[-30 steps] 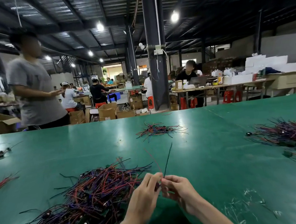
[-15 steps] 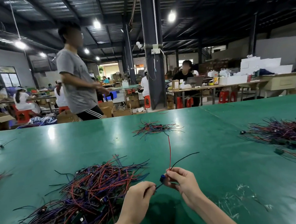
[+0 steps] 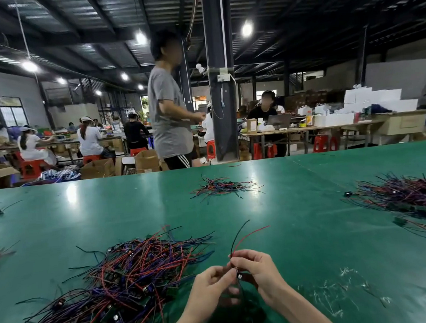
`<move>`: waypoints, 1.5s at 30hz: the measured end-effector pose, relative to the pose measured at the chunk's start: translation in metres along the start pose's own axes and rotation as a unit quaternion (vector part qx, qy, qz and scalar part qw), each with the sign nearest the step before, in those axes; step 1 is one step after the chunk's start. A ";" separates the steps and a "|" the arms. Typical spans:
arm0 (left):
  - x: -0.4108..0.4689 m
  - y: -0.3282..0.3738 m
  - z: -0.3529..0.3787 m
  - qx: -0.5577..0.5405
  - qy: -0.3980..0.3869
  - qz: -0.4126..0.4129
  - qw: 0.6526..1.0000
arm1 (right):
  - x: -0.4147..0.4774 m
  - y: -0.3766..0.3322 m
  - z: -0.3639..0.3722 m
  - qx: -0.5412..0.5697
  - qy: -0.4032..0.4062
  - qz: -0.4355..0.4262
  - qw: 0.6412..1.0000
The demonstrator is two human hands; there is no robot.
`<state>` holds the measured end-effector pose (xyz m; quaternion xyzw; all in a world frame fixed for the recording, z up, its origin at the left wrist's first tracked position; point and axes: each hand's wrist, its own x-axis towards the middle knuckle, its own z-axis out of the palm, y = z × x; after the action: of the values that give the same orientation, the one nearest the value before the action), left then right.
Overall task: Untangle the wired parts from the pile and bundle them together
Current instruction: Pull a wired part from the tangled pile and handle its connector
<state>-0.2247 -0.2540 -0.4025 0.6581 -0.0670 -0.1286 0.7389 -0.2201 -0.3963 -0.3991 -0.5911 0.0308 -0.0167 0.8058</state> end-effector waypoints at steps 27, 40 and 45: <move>0.000 0.002 -0.002 0.028 0.016 0.014 0.999 | -0.002 0.002 0.004 -0.043 -0.015 0.056 0.997; -0.003 0.005 -0.001 -0.003 0.045 -0.053 0.998 | -0.004 0.008 0.012 -0.047 -0.016 0.021 0.999; -0.002 0.002 -0.003 -0.002 0.058 -0.038 0.998 | -0.003 0.010 0.015 -0.069 -0.006 0.004 0.998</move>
<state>-0.2255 -0.2506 -0.4003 0.6649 0.0015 -0.1183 0.7375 -0.2226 -0.3787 -0.4041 -0.6453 0.0298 -0.0077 0.7633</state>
